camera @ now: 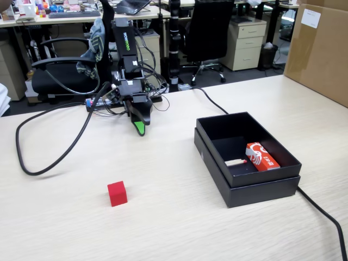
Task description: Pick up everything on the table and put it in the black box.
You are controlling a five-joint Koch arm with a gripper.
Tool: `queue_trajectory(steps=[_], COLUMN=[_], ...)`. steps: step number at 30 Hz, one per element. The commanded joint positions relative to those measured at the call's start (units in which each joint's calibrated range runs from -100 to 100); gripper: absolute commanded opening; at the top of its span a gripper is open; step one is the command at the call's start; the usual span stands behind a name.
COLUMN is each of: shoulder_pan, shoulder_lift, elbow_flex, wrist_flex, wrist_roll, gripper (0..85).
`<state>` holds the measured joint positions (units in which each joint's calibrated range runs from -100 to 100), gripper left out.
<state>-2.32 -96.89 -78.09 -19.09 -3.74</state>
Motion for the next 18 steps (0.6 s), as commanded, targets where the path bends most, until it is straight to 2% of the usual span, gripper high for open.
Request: queue_trajectory(steps=[1,3,4,7,18], shoulder_pan=[-0.5,-0.7,-1.7,-2.8,-7.2], shoulder_lift=[4.7,8.0,17.7,26.3,56.7], elbow_flex=[11.5,17.4,31.0,42.4,72.0], wrist_flex=[-8.3,-12.5,-21.1,-26.4,-27.5], wrist_roll=[0.2,0.2,0.1,0.0,-2.7], gripper=[48.5,48.3,47.7,47.7,47.5])
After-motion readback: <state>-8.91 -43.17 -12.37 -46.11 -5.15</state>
